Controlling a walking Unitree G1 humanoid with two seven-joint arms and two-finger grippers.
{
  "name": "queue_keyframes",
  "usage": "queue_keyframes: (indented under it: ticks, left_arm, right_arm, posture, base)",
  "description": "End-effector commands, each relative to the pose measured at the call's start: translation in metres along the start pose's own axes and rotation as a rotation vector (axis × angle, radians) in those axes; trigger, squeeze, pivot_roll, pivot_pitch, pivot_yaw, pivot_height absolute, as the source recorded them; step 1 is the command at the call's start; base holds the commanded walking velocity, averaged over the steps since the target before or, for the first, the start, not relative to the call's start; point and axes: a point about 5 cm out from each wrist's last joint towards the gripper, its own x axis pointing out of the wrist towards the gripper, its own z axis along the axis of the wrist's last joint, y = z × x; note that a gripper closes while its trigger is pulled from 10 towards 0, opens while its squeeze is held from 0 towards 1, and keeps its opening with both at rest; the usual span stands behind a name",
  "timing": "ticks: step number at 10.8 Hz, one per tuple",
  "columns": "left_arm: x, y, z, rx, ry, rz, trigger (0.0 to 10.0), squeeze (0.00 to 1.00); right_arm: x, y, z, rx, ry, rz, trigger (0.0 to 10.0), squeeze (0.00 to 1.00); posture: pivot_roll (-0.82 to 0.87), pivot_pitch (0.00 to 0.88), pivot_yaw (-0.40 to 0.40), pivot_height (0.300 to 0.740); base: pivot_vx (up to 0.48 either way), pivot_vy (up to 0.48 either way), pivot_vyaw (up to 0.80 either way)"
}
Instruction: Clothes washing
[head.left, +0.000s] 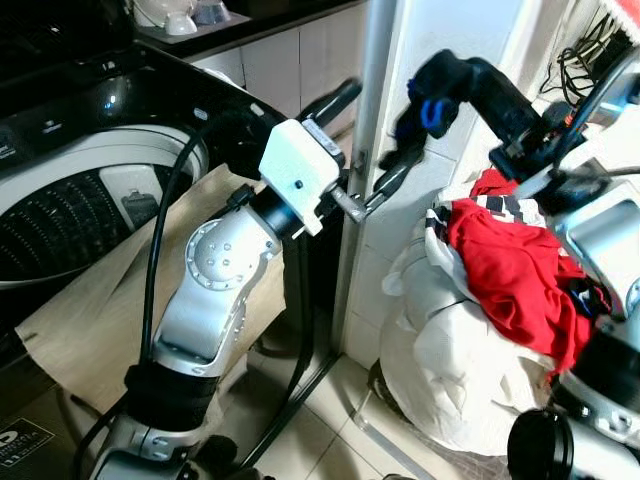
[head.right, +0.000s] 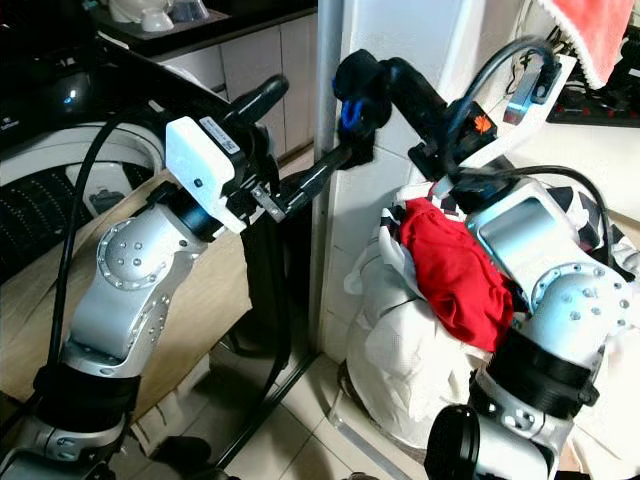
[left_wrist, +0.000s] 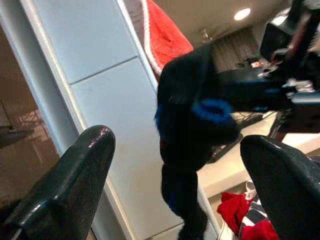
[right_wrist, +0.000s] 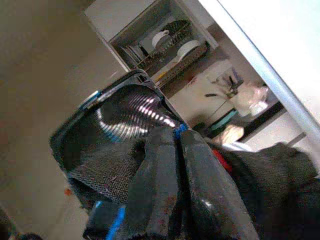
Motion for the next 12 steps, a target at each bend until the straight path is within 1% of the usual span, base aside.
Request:
queue_keyframes:
  ticks: [1, 2, 4, 5, 6, 7, 8, 10, 12]
  left_arm:
    - [0.004, -0.004, 0.001, 0.021, -0.002, -0.032, 10.0, 1.00]
    - [0.006, -0.007, -0.005, 0.055, 0.011, -0.033, 10.0, 1.00]
    - [0.012, -0.011, -0.006, 0.075, -0.003, -0.029, 10.0, 1.00]
    - [0.017, -0.012, 0.000, 0.052, -0.048, -0.014, 10.0, 1.00]
    - [0.019, -0.011, 0.008, 0.006, -0.101, 0.026, 10.0, 1.00]
    - [0.018, -0.011, 0.012, -0.037, -0.126, 0.037, 10.0, 1.00]
    - [0.015, -0.017, 0.015, -0.060, -0.143, 0.026, 10.0, 1.00]
    - [0.013, -0.020, 0.017, -0.070, -0.151, 0.023, 10.0, 1.00]
    - [0.013, -0.024, 0.014, -0.060, -0.123, -0.002, 10.0, 1.00]
  right_arm:
    - [0.002, 0.003, 0.004, 0.026, -0.003, 0.015, 0.0, 0.00]
    - [0.005, 0.007, 0.001, 0.042, 0.029, 0.041, 0.0, 0.00]
    - [0.005, 0.010, -0.003, 0.101, 0.047, 0.056, 0.0, 0.00]
    - [0.005, 0.013, -0.006, 0.101, 0.079, 0.058, 0.0, 0.00]
    - [0.005, 0.014, -0.010, 0.083, 0.108, 0.049, 0.0, 0.00]
    - [0.004, 0.014, -0.012, 0.068, 0.124, 0.041, 0.0, 0.00]
    - [0.004, 0.014, -0.012, 0.070, 0.126, 0.029, 0.0, 0.00]
    - [0.003, 0.012, -0.010, 0.067, 0.122, 0.009, 0.0, 0.00]
    - [0.004, 0.013, -0.010, 0.070, 0.117, 0.016, 0.0, 0.00]
  posture:
    - [-0.11, 0.000, -0.021, 0.740]
    - [-0.12, 0.000, -0.025, 0.740]
    - [-0.13, 0.000, -0.030, 0.740]
    - [-0.13, 0.000, -0.027, 0.740]
    - [-0.13, 0.000, -0.027, 0.740]
    - [-0.13, 0.000, -0.026, 0.740]
    - [-0.13, 0.000, -0.026, 0.740]
    - [-0.13, 0.000, -0.025, 0.740]
    - [-0.12, 0.000, -0.025, 0.740]
  base:
    - [0.000, 0.000, 0.00]
    - [0.000, 0.000, 0.00]
    - [0.000, 0.000, 0.00]
    - [0.000, 0.000, 0.00]
    - [0.000, 0.000, 0.00]
    - [0.000, 0.000, 0.00]
    - [0.000, 0.000, 0.00]
    - [0.000, 0.000, 0.00]
    - [0.000, 0.000, 0.00]
